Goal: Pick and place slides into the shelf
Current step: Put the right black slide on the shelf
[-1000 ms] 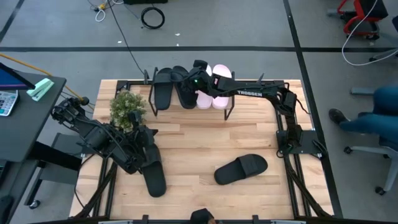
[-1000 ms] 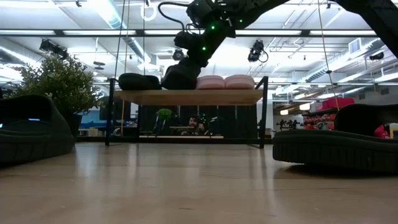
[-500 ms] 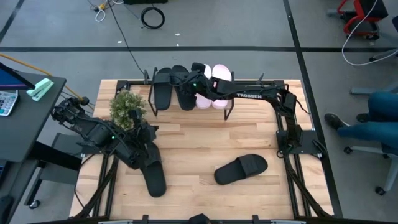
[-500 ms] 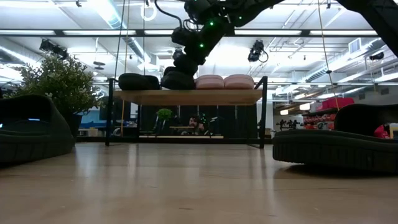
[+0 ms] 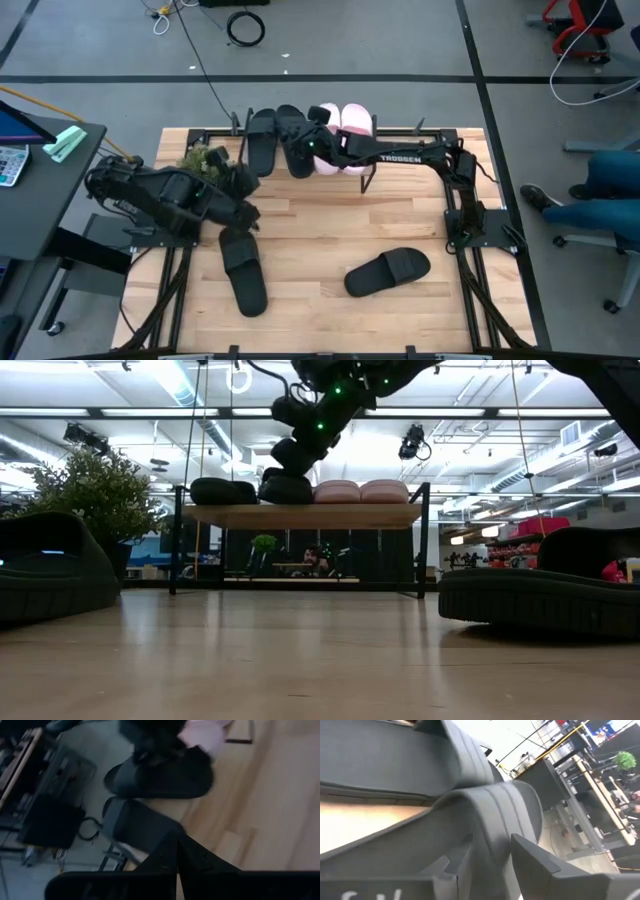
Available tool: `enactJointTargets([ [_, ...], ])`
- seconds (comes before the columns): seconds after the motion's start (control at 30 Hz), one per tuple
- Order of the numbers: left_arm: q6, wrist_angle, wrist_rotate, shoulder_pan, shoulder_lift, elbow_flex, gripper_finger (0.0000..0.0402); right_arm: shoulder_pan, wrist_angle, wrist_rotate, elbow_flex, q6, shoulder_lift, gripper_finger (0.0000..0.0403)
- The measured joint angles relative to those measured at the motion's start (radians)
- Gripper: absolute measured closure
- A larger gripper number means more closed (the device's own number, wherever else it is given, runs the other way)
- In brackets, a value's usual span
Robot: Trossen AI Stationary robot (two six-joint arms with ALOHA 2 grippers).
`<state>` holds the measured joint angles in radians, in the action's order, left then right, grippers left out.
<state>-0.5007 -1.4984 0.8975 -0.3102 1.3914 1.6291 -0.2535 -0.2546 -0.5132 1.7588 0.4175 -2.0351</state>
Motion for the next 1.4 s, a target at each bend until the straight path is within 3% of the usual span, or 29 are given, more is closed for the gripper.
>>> enactJointTargets([
  [0.23, 0.000, -0.012, 0.000, 0.152, 0.000, 0.000, 0.0387, 0.061, -0.122, -0.089, 0.000, 0.000, 0.039, 0.0268],
  [0.43, 0.117, 0.021, 0.000, 0.276, 0.000, 0.000, 0.0396, 0.096, -0.178, -0.103, 0.000, -0.069, 0.126, 0.0268],
  [0.5, 0.174, 0.059, -0.001, 0.325, 0.000, 0.000, 0.0397, 0.114, -0.259, -0.062, 0.000, -0.167, 0.172, 0.0268],
  [0.6, 0.289, 0.146, -0.017, 0.415, 0.000, 0.000, 0.0395, 0.138, -0.372, 0.100, 0.000, -0.285, 0.246, 0.0268],
  [0.73, 0.473, 0.316, -0.186, 0.565, 0.001, 0.000, 0.0392, 0.168, -0.405, 0.269, 0.000, -0.395, 0.319, 0.0277],
  [0.97, 0.616, 0.594, -0.598, 0.860, 0.003, 0.000, 0.0396, 0.240, -0.408, 0.288, 0.000, -0.429, 0.372, 0.0324],
  [1.2, 0.584, 0.615, -0.841, 1.084, 0.083, 0.001, 0.0398, 0.241, -0.410, 0.284, 0.000, -0.343, 0.328, 0.0396],
  [1.4, 0.651, 0.678, -0.869, 1.108, 0.233, 0.000, 0.0399, 0.194, -0.412, 0.282, 0.000, -0.316, 0.239, 0.0396],
])
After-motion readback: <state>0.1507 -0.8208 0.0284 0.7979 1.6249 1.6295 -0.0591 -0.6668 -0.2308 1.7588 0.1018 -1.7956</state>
